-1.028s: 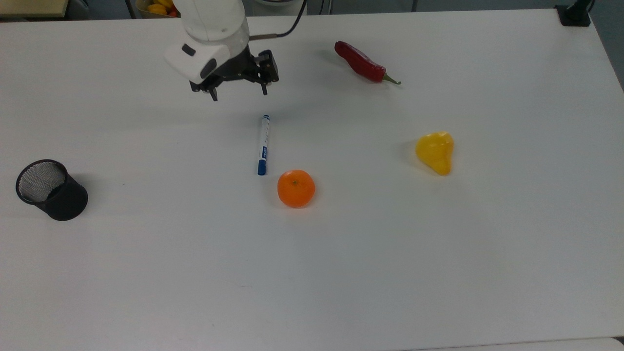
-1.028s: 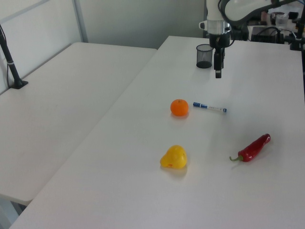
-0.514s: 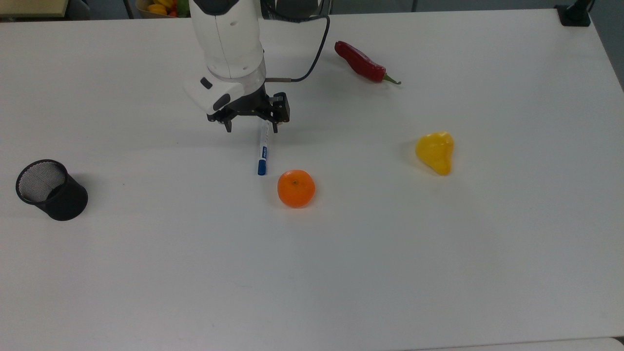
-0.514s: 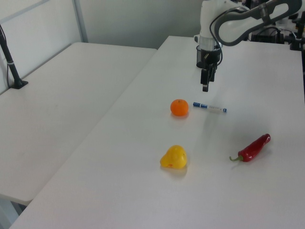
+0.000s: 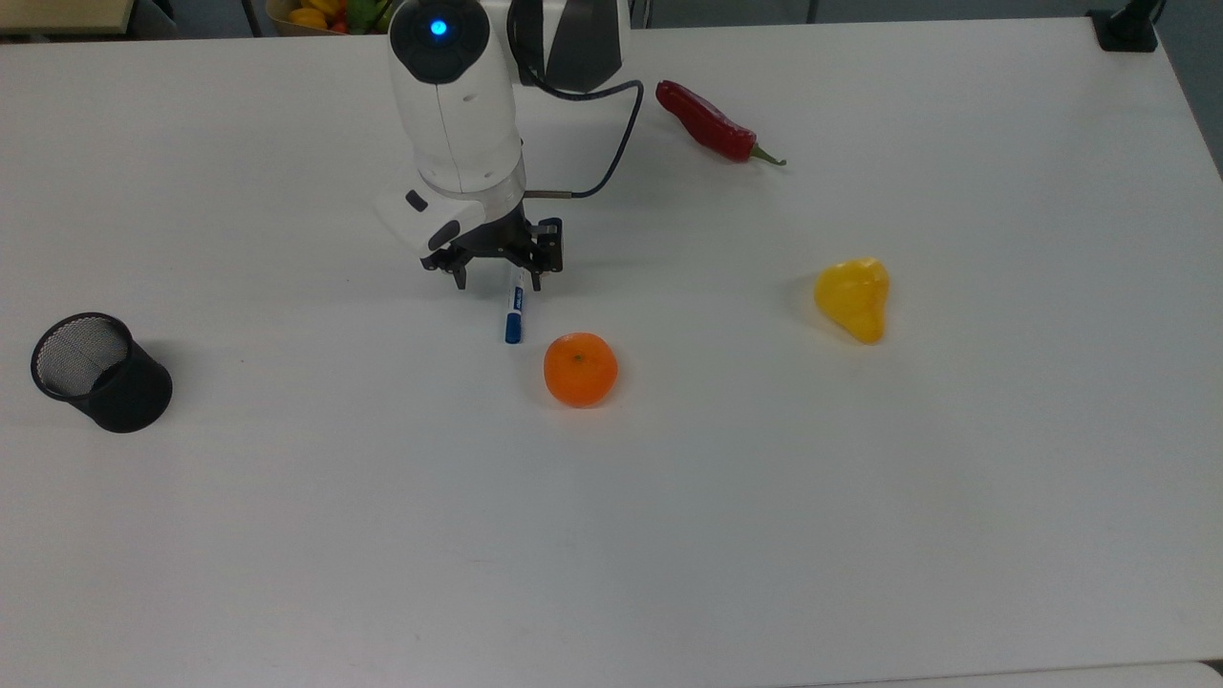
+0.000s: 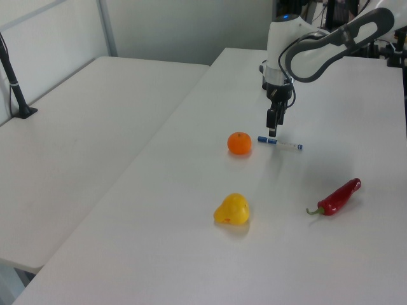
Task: Place marker
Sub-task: 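Close the gripper on the white marker's body, then lift the marker and carry it toward the black mesh cup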
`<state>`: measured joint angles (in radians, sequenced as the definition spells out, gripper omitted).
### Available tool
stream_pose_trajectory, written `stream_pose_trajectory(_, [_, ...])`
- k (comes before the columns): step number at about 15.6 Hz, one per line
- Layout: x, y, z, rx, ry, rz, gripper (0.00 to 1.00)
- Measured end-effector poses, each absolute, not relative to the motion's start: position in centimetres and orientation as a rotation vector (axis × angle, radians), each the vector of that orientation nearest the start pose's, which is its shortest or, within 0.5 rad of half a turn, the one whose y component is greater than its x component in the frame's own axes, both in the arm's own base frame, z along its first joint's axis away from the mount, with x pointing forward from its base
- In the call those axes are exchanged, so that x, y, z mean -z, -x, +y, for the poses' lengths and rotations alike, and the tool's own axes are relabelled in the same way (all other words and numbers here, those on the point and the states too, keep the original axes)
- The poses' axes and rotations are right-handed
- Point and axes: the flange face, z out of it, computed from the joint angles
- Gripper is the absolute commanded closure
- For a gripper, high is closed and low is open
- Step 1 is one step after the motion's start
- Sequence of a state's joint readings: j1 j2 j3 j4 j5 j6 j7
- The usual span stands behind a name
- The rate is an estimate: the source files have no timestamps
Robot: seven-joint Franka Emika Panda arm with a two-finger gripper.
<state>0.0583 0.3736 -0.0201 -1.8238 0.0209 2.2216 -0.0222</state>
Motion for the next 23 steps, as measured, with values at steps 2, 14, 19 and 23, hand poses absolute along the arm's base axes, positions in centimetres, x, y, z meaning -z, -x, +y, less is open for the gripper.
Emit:
stream_pose_trajectory(2, [-32.8, -64.3, 2.6, 0.042, 3.131, -0.077, 0.27])
stream_pose_trajectory(14, [-30.5, -64.0, 3.2, 0.028, 3.155, -0.128, 0.74])
stream_pose_trajectory(19, [-30.6, -64.0, 3.4, 0.033, 3.158, -0.139, 1.00])
stream_pose_trajectory(23, [-30.6, -64.0, 3.4, 0.033, 3.158, -0.138, 1.00])
